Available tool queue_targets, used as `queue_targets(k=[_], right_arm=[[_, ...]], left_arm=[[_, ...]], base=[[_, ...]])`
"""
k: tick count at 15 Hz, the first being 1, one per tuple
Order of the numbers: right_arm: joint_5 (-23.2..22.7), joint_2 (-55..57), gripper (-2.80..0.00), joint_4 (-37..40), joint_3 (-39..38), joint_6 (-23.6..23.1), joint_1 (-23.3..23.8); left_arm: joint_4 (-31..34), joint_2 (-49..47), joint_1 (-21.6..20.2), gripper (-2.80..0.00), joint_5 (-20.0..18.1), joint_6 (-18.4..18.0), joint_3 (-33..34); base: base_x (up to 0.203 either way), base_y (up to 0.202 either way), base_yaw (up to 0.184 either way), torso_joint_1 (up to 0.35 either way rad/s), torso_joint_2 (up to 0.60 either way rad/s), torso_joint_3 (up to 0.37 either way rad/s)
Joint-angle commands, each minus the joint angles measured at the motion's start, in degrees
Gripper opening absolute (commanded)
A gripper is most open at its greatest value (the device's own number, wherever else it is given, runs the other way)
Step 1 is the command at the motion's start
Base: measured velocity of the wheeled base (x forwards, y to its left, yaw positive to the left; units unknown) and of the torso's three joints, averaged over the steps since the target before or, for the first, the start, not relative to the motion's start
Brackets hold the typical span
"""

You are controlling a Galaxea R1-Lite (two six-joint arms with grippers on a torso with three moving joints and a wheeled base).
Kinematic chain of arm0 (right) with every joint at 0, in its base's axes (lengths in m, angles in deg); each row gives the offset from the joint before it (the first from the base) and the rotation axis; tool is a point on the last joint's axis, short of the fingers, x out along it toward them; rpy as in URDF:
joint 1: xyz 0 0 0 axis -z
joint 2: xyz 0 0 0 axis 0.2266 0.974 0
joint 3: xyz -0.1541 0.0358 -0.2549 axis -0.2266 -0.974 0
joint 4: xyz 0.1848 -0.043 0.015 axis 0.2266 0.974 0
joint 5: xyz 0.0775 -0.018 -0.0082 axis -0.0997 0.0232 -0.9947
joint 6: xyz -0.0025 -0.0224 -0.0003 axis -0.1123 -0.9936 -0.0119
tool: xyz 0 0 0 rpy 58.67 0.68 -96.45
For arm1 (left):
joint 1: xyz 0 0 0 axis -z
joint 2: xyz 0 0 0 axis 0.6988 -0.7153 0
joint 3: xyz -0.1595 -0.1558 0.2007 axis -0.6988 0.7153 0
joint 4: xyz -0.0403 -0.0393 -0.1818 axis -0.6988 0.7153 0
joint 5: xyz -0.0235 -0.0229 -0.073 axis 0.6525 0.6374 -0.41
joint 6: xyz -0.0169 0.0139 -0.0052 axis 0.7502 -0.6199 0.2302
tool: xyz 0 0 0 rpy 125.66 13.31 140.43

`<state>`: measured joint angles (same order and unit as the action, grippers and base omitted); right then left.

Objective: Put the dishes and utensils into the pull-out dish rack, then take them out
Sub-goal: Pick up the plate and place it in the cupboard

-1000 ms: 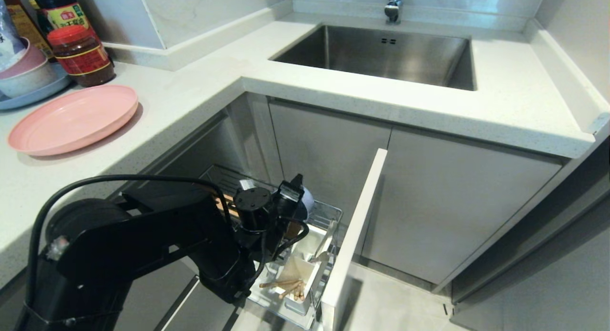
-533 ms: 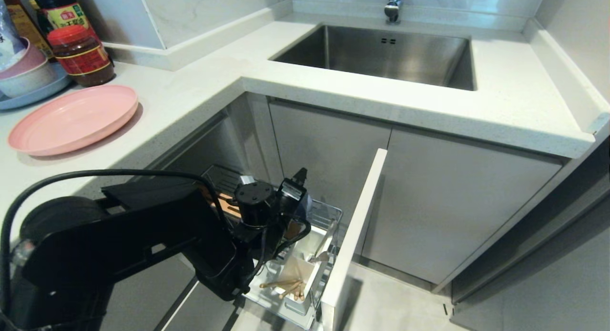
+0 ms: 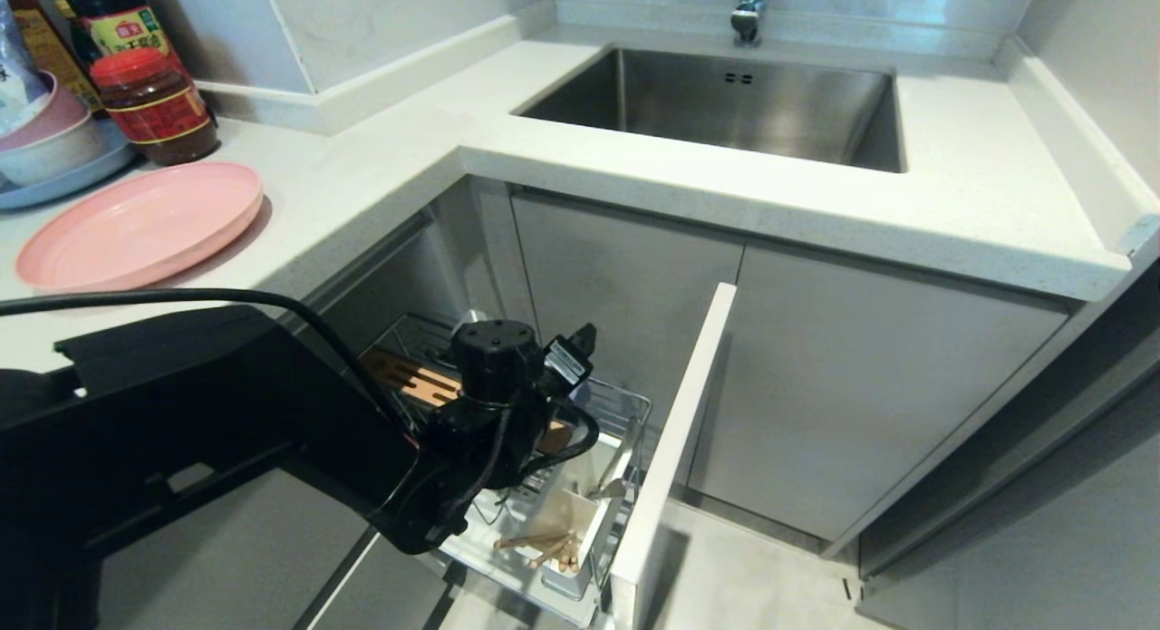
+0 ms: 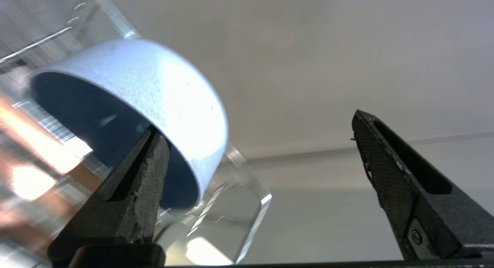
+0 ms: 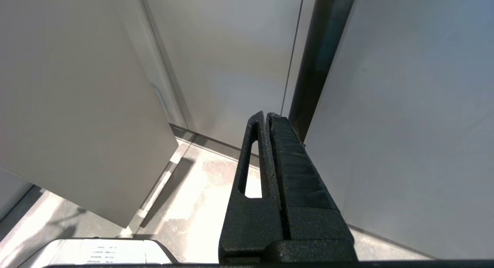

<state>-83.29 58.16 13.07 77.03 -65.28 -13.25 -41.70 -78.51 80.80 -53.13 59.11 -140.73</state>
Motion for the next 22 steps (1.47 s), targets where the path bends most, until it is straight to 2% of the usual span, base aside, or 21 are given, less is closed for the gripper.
queue_targets(k=[1, 2, 3, 5, 10, 13, 17, 19, 22], right_arm=[[-0.02, 0.02, -2.8, -0.01, 0.0, -0.02, -0.02], [-0.02, 0.02, -2.8, -0.01, 0.0, -0.02, -0.02], [-0.02, 0.02, -2.8, -0.01, 0.0, -0.02, -0.02], [-0.02, 0.02, -2.8, -0.01, 0.0, -0.02, -0.02], [-0.02, 0.02, -2.8, -0.01, 0.0, -0.02, -0.02], [-0.02, 0.02, -2.8, -0.01, 0.0, -0.02, -0.02], [-0.02, 0.02, -2.8, -0.01, 0.0, -0.02, -0.02], [-0.02, 0.02, -2.8, -0.01, 0.0, -0.02, -0.02], [-0.02, 0.02, -2.8, -0.01, 0.0, -0.02, -0.02]], left_arm=[[3.99, 1.6, 0.62, 0.0, 1.34, -0.45, -0.72], [4.82, 1.67, 1.03, 0.0, 2.8, -1.3, -1.17], [4.96, 1.72, 1.45, -2.8, 3.23, -2.63, -1.28], [5.15, 2.11, 1.99, -2.8, 4.11, -3.72, -1.28], [6.94, 1.94, 2.02, -2.8, 4.31, -3.72, -1.28], [13.11, 1.86, 2.02, -2.8, 6.45, -3.72, -2.62], [21.64, 3.1, 2.94, -2.8, 12.59, -4.25, -5.27], [23.35, 4.89, 3.64, -2.8, 14.28, -6.43, -5.55], [23.33, 8.12, 4.12, -2.8, 19.31, -12.99, -5.71]], base=[[0.0, 0.0, 0.0, 0.0, 0.0, 0.0], [0.0, 0.0, 0.0, 0.0, 0.0, 0.0], [0.0, 0.0, 0.0, 0.0, 0.0, 0.0], [0.0, 0.0, 0.0, 0.0, 0.0, 0.0], [0.0, 0.0, 0.0, 0.0, 0.0, 0.0], [0.0, 0.0, 0.0, 0.0, 0.0, 0.0], [0.0, 0.0, 0.0, 0.0, 0.0, 0.0], [0.0, 0.0, 0.0, 0.0, 0.0, 0.0], [0.0, 0.0, 0.0, 0.0, 0.0, 0.0]])
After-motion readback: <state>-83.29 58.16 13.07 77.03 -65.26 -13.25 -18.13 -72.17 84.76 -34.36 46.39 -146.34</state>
